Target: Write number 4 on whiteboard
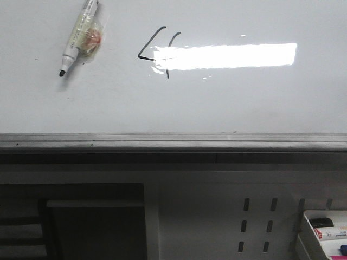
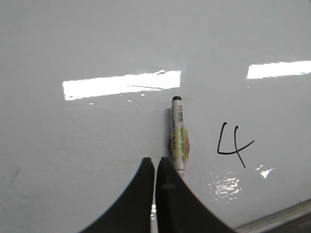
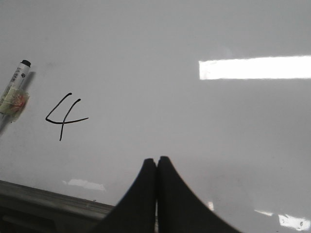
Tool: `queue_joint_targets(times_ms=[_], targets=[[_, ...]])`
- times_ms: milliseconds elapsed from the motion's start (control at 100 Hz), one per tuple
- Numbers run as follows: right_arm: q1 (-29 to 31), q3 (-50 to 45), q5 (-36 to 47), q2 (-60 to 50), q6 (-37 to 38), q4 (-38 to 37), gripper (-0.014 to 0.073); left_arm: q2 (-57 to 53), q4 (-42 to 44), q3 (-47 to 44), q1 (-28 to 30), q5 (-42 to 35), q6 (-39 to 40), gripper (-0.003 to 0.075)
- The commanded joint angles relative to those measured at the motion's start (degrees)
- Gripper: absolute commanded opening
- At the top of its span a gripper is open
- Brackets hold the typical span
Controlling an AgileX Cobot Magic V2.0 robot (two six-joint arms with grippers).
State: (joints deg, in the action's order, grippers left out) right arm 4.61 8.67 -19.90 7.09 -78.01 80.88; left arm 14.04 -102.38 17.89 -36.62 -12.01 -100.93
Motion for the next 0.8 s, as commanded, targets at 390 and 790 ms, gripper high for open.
queue_joint_targets(times_ms=[390, 790], targets=[[0.48, 1.41, 1.27, 0.42, -0.74, 1.80, -0.0064, 0.21, 9.79, 0.75, -0.06, 0.75, 4.00, -0.0020], [0.48, 1.41, 1.38, 0.42, -0.74, 1.80, -0.0064, -3.87, 85.49, -6.73, 17.55, 10.35, 78.29, -0.0020]])
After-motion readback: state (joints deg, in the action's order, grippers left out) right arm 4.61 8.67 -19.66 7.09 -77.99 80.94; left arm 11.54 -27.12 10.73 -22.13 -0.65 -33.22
